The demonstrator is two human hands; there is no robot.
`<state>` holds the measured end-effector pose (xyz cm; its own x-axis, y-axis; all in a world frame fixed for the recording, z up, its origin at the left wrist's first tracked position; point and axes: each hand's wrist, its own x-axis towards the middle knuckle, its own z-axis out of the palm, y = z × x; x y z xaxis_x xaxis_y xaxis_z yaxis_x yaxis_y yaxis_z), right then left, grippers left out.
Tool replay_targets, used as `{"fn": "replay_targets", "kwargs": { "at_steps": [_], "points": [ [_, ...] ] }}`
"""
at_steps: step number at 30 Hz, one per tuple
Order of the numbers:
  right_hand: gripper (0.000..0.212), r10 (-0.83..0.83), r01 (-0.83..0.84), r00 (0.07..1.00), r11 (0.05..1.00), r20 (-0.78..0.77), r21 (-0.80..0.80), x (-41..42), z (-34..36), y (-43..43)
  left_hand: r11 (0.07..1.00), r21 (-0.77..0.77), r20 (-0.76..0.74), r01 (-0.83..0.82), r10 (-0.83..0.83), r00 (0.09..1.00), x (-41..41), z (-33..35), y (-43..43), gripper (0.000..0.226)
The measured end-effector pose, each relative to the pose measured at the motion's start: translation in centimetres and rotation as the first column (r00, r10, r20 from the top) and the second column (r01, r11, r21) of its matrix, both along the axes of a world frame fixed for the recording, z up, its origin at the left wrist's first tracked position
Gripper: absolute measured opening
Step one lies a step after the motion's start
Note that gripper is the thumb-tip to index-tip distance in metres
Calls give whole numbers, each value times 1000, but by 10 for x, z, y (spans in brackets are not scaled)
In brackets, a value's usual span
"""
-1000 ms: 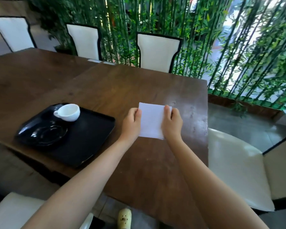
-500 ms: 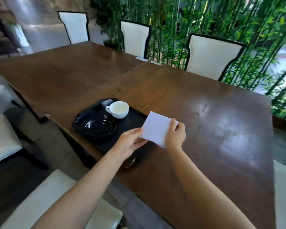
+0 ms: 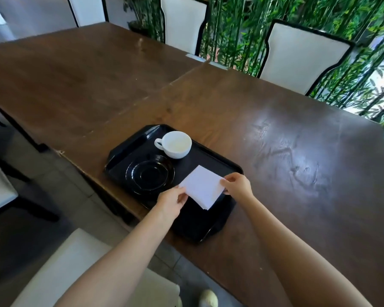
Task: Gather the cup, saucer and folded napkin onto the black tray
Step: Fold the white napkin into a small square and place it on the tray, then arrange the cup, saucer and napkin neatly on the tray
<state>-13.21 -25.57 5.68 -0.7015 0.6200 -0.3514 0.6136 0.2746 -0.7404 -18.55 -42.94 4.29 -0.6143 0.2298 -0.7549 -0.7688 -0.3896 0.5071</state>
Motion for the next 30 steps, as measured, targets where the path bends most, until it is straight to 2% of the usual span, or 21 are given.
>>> {"fn": "replay_targets", "kwargs": {
  "at_steps": [2,4,6,11,16,18,21,23,24,26,28,30],
  "points": [
    [20,80,-86,995,991,57,98,-6,0,-2,998,-38,-3,-42,42,999,-1,-7,2,35],
    [13,149,-176,979,964,142,197,-12,0,-3,996,-62,-2,-58,58,998,0,-12,6,36],
    [24,211,-268,952,924,222,272,-17,-3,-2,993,-91,7,-73,74,997,-1,-18,9,36],
    [21,308,-435,884,819,353,374,-28,-10,2,977,-202,-30,-67,62,998,-6,-28,17,35],
    [22,335,-542,823,704,459,458,-37,-17,6,950,-311,-43,-10,-3,999,-9,-32,18,31],
    [20,348,-573,802,676,485,464,-40,-18,8,946,-325,-46,9,-25,999,-7,-32,16,31],
    [7,360,-628,753,643,550,438,-44,-17,11,946,-323,-63,9,-31,998,-5,-26,13,35],
    [12,369,-658,716,641,593,395,-46,-17,14,942,-335,-76,14,-42,996,-3,-17,8,31],
    [10,387,-671,699,645,601,365,-49,-16,16,936,-352,-89,33,-69,994,0,-11,4,30],
    [8,439,-691,674,658,594,299,-54,-14,22,907,-410,-160,93,-172,972,4,2,-6,43],
    [37,498,-685,689,686,526,247,-64,-13,31,863,-493,-289,110,-282,915,-2,20,-18,51],
    [58,571,-669,722,721,392,180,-78,-8,37,811,-583,-423,51,-356,833,-26,39,-25,54]
  ]
}}
